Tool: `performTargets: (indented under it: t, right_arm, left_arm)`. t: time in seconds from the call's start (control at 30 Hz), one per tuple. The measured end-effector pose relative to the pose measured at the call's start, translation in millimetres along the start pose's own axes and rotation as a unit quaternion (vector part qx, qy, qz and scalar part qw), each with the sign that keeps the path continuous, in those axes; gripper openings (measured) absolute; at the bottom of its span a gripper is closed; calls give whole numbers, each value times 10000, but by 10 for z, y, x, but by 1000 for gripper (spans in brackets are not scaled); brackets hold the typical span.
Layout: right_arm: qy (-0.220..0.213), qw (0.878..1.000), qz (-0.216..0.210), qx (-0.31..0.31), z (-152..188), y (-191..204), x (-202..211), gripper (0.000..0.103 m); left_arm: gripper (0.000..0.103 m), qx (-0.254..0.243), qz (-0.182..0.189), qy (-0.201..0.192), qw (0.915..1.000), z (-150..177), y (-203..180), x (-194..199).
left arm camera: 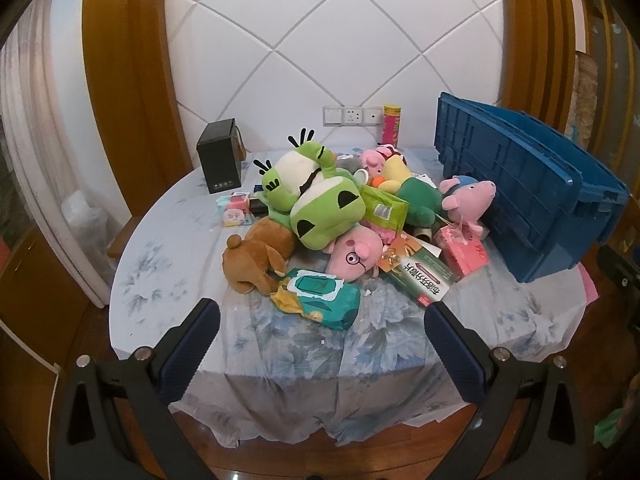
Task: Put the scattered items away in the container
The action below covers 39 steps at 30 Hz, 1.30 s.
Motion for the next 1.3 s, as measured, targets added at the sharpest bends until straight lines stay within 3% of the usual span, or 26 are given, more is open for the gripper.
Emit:
performTargets:
  t: [0.5,0.8,0.93,1.23,1.3]
  right_arm:
    - [171,9994,-273,88,32,-49,-202,103]
    - [517,9940,-945,209,55,153,-670,103]
    - [774,9882,-1302,236,2,431,-966,103]
    - [1151,9830,-1421,185,-199,1196,-1878,103]
    - [1247,9817,-1437,113,-244,1370,-2105,103]
  left_arm:
    - [103,204,-346,125,9991,45,141,-168]
    - [103,339,-639,224,9971,73,320,-362]
    - [103,354,-662,271,9968,-28,500,-612]
    - [102,158,-422,308,9985,-672,993,-1638]
    - [94,41,-283,385,9989,-824,1071,-1925]
Point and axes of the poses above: each gripper's, at about its wrist camera, not at the fingertips, and x roughly against the way its jaws point, y to its left, z to its underside, the point moved 7 cm from there along -x, roughly the way its jaws point, and after that the axes turned 2 degrees about -z, right-handed, at the moved point
